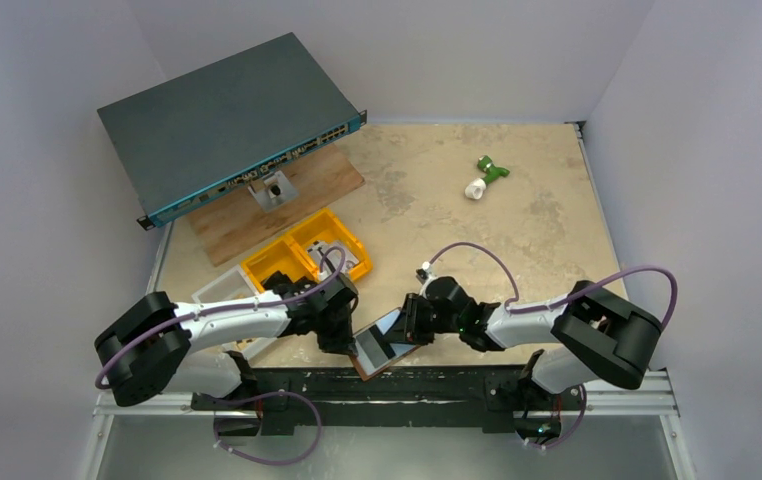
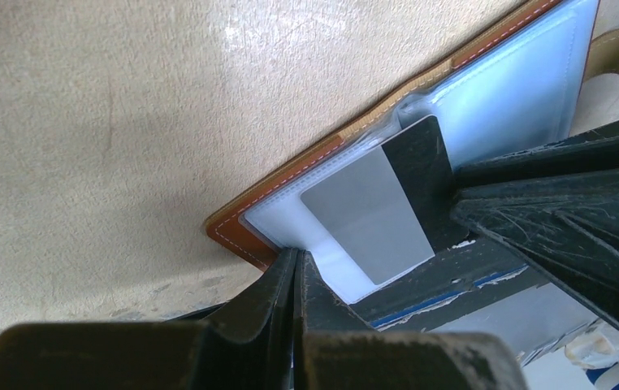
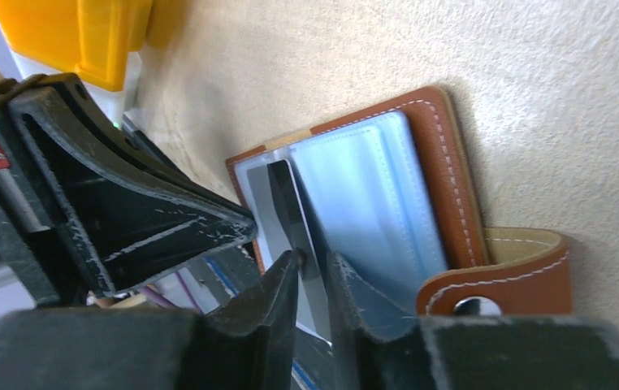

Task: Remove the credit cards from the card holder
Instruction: Remove the credit card from the card holder.

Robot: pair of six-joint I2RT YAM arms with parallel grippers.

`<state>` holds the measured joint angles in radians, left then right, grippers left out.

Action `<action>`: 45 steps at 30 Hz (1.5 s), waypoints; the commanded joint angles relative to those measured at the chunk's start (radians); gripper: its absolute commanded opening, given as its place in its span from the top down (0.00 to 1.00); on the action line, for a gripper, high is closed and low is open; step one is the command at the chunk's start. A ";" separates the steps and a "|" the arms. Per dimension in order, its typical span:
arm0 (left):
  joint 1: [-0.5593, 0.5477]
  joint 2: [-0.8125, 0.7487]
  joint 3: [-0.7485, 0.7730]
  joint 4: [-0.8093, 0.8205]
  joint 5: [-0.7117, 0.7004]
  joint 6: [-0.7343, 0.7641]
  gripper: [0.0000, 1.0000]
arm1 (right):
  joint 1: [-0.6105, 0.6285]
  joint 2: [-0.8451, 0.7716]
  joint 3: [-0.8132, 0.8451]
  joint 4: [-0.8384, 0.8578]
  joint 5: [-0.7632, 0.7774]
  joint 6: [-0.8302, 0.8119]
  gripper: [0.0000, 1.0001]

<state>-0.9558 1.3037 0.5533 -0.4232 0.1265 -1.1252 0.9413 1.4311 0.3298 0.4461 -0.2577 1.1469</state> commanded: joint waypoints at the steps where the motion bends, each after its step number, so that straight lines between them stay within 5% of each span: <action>1: 0.005 0.045 -0.038 -0.063 -0.063 0.027 1.00 | -0.006 -0.010 -0.008 0.051 -0.018 -0.011 0.73; 6: 0.005 0.052 -0.029 -0.061 -0.061 0.028 1.00 | -0.006 0.018 -0.005 0.063 -0.029 -0.021 0.67; 18: 0.004 0.067 -0.010 -0.054 -0.052 0.033 1.00 | -0.006 0.143 0.013 0.152 -0.103 -0.035 0.78; 26: 0.005 0.062 -0.012 -0.068 -0.060 0.038 1.00 | -0.007 0.091 0.014 0.091 -0.077 -0.042 1.00; 45: 0.005 0.009 0.002 -0.095 -0.076 0.069 1.00 | -0.076 -0.137 0.012 -0.128 0.023 -0.098 1.00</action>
<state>-0.9501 1.3151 0.5694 -0.4397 0.1295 -1.1049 0.8707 1.3243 0.3328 0.3790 -0.2741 1.0817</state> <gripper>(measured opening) 0.003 0.005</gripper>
